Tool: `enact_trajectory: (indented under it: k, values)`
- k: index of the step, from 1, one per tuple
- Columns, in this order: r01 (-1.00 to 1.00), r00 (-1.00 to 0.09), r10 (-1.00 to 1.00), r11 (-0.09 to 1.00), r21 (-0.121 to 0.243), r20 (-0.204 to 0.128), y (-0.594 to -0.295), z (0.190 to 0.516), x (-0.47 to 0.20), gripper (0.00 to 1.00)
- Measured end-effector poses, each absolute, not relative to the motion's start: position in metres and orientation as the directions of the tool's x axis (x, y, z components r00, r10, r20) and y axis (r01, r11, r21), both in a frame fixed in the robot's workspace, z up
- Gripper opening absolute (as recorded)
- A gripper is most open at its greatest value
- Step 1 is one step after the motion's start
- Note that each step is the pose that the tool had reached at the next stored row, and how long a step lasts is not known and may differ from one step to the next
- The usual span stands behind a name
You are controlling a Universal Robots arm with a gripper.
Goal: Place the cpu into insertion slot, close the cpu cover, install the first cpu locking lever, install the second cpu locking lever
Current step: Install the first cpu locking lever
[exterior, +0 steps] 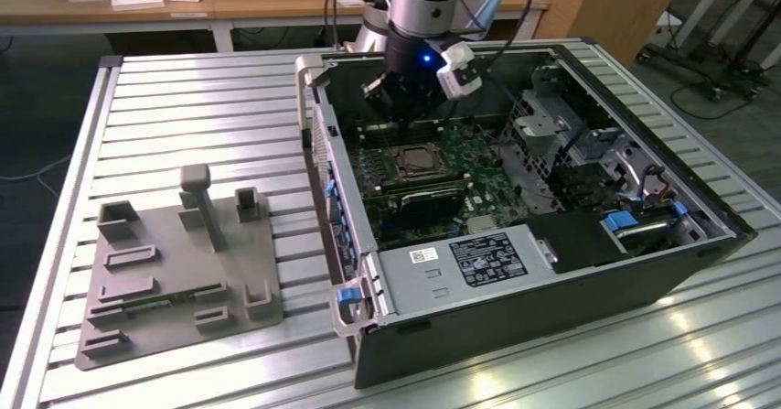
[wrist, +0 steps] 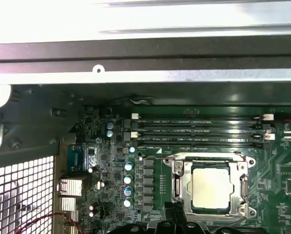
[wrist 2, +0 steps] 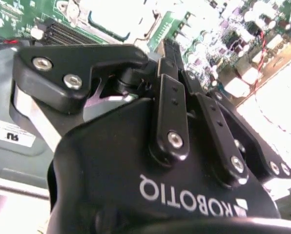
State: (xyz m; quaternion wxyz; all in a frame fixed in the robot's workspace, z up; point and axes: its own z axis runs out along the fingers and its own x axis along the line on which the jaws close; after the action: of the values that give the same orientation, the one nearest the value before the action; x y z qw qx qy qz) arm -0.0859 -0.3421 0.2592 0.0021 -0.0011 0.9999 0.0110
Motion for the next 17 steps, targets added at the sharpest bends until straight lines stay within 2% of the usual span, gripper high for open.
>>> enact_trajectory:
  k: [17]
  values:
    - [-0.001, -0.999, 0.0, 1.0, 0.022, -0.05, -0.327, 0.258, -0.123, 0.1]
